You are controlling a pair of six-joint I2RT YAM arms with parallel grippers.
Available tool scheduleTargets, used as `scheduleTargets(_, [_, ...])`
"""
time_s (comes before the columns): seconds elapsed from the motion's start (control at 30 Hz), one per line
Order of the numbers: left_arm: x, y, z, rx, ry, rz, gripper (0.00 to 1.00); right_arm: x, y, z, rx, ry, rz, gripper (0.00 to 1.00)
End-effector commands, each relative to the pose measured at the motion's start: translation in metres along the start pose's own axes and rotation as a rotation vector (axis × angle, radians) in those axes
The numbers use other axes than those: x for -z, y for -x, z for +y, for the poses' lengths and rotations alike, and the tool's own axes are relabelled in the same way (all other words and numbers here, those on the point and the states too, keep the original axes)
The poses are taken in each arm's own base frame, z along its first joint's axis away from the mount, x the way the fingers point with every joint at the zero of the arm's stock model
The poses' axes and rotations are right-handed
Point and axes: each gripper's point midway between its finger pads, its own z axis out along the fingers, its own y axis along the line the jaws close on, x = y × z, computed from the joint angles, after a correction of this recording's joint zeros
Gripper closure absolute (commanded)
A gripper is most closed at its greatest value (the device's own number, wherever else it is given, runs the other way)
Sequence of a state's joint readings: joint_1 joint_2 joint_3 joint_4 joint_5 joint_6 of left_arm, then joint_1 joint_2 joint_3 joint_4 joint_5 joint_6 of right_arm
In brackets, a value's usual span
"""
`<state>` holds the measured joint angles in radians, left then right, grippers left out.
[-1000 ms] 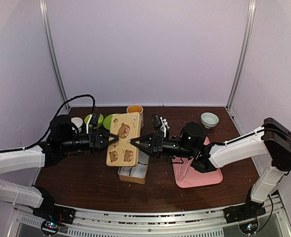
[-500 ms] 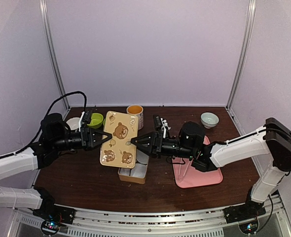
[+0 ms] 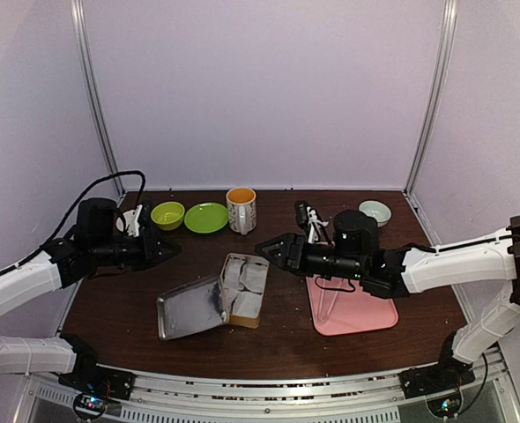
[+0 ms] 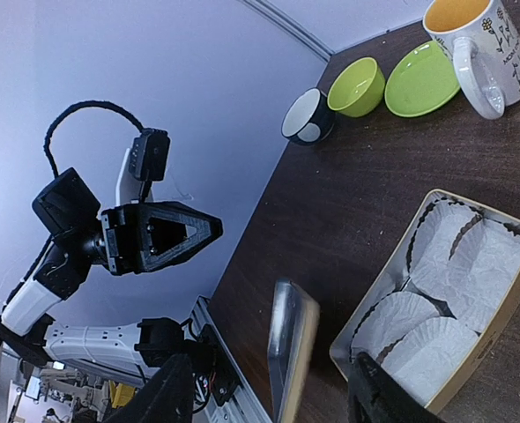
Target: Pack the chocolate
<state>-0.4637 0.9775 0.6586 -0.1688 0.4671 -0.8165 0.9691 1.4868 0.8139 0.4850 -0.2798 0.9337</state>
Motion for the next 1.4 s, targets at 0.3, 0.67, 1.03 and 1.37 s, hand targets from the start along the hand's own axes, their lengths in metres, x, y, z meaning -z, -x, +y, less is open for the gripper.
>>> scheduleTargets(0.3, [-0.005,-0.042,0.063,-0.1,0.233,0.204,0.48,0.003,-0.006,-0.021,0.065,-0.099,0.025,0.39])
scheduleTargets(0.67, [0.001,-0.087,0.079,-0.217,0.418,0.332,0.44,-0.002,-0.042,-0.029,0.255,-0.251,0.199,0.42])
scheduleTargets(1.03, [-0.009,-0.134,0.11,-0.271,0.623,0.508,0.53,-0.003,-0.048,-0.026,0.212,-0.195,0.186,0.42])
scheduleTargets(1.37, [-0.012,-0.156,0.109,-0.277,0.597,0.619,0.58,-0.004,-0.046,-0.026,0.229,-0.207,0.185,0.42])
